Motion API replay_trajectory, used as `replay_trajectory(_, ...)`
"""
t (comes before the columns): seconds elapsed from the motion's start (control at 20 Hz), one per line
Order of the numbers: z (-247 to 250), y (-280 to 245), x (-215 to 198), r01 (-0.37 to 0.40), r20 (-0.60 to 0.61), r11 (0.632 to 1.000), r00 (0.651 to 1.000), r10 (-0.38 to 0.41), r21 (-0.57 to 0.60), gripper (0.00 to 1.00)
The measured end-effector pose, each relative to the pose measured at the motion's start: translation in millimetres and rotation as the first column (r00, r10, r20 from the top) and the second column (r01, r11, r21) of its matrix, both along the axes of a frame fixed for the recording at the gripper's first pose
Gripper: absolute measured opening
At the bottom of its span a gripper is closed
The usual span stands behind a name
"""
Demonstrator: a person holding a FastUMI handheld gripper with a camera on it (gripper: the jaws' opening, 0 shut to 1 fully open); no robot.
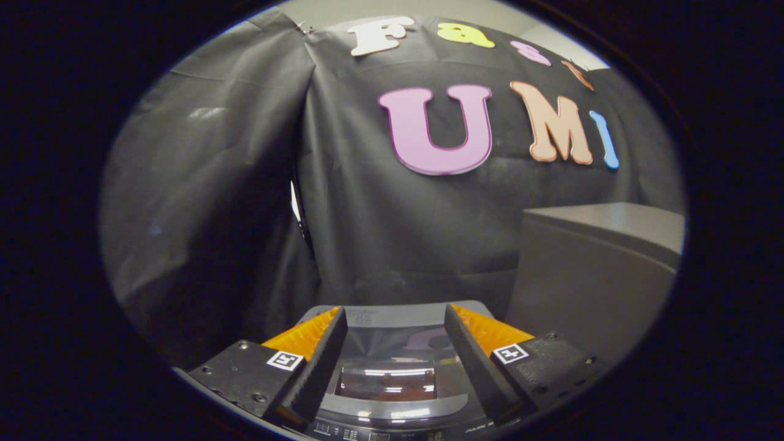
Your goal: Put the clothes into the washing machine and then close the washing machine lid.
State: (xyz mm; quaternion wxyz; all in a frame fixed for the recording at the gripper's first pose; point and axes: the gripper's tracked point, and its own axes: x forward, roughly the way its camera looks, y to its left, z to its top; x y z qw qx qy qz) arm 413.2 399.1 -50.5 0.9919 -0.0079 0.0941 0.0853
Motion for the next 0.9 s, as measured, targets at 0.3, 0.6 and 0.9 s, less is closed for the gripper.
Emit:
replay_trajectory(0.3,43,-13,-30,0.010,0.044,0.996,0.999,-0.006,-0.087,0.97)
replay_trajectory(0.6,102,-35,-72,0.027,0.085,0.998,0.996,-0.022,-0.059,0.97)
replay_trajectory(0.9,164,-67,-113,0.036,0.153,0.999,0.988,-0.035,-0.007,0.97)
